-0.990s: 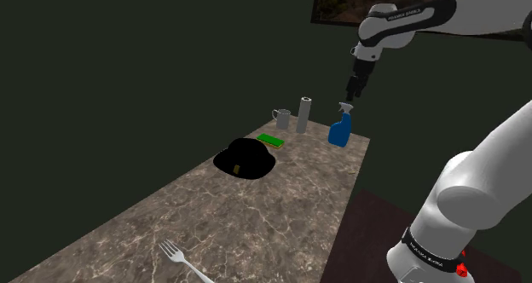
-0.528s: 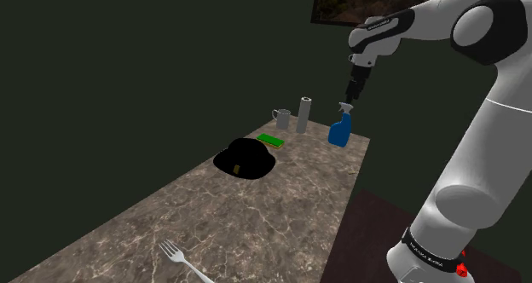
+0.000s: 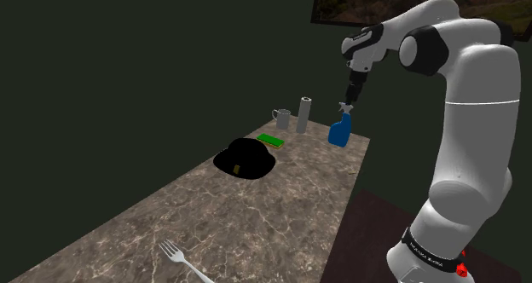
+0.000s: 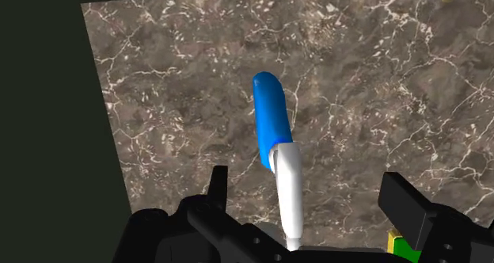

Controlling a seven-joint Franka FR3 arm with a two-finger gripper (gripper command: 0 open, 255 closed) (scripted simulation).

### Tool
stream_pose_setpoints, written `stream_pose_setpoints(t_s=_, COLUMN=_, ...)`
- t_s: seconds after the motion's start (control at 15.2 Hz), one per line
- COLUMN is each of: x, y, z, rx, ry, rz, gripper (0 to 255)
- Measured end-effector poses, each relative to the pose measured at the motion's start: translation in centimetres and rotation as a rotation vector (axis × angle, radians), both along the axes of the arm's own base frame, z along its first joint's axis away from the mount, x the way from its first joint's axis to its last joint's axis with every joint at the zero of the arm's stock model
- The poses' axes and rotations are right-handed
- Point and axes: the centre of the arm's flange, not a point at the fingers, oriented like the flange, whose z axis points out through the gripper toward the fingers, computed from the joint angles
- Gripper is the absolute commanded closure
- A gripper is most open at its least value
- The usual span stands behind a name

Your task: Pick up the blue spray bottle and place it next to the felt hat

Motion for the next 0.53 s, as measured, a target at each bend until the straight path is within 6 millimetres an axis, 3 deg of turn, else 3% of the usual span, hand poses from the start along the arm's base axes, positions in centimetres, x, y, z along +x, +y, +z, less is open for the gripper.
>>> stream_pose_setpoints(t_s=0.53, x=0.2, y=-0.4, z=-3.9, rx=0.001, ry=0.001, rz=0.003, gripper=0)
